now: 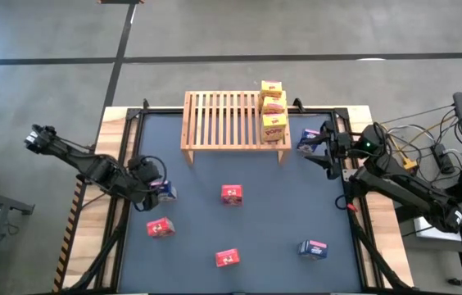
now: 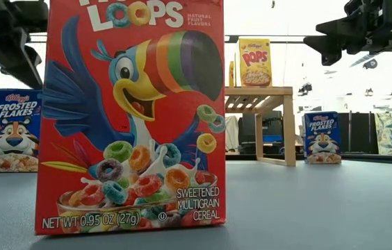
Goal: Stack cereal on shelf
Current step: Put the left blue cereal box on the shelf
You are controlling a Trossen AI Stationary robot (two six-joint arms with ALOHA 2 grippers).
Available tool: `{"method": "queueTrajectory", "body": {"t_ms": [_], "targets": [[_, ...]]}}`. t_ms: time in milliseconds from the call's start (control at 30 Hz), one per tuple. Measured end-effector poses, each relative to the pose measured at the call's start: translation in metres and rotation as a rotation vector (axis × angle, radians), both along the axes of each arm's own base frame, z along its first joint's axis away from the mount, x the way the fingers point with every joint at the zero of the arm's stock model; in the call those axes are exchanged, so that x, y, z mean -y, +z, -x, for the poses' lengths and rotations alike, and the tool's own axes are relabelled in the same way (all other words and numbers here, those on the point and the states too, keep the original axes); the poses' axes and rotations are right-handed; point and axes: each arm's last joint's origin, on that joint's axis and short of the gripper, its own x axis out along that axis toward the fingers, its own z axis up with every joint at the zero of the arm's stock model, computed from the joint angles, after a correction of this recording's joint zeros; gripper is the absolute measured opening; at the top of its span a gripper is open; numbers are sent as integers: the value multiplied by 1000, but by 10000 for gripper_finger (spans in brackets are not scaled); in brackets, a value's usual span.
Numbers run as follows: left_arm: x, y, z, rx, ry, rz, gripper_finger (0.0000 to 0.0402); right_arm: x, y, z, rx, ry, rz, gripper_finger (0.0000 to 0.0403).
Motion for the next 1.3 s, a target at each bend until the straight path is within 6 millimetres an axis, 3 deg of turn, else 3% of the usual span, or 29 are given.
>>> {"method": "queueTrajectory", "body": {"t_ms": [433,967,1300], "targets": [[1,1,2,-2,-13,41,231,0,-2,0,-11,-1,-11,228],[1,-20,5,-126,32,57,231,1,-3,-1,-14,-1,-12,228],[1,-22,4,-123,41,63,231,1,-3,-1,-14,-5,-13,228]]}}
